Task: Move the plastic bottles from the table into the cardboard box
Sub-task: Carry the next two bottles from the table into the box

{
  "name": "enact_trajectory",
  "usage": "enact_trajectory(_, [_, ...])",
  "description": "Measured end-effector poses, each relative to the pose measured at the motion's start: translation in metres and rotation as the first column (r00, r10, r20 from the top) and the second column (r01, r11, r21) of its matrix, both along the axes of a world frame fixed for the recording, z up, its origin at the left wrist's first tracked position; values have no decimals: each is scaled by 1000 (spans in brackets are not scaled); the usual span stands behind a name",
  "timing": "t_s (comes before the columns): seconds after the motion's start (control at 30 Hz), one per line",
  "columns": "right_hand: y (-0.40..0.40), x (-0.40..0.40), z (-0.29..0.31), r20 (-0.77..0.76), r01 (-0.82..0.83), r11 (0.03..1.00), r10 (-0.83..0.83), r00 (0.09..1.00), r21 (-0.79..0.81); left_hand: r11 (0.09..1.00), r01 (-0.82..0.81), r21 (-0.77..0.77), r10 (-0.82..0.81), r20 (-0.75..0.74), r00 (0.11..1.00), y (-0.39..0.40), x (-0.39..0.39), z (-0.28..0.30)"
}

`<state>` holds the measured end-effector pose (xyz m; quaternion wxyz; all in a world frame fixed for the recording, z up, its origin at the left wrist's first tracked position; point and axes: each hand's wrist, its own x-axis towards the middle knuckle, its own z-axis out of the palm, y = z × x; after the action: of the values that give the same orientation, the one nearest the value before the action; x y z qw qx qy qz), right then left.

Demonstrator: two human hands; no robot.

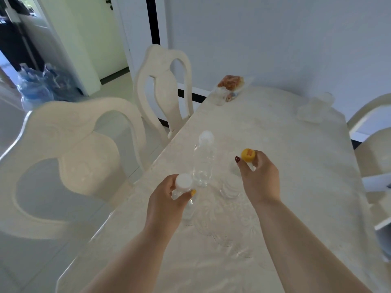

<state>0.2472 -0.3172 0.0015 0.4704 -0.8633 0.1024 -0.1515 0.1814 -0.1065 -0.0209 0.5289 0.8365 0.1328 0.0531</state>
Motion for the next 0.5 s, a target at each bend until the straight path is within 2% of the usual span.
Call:
enact_trajectory(0.3, [-19,-78,38,44,48,999,-48,998,4,994,83,-65,-74,126,989,-5,-33,29])
enact_trajectory(0.5, [-30,-182,89,149,140,987,-128,981,-76,966,218,-138,-181,239,954,-11,-92,71])
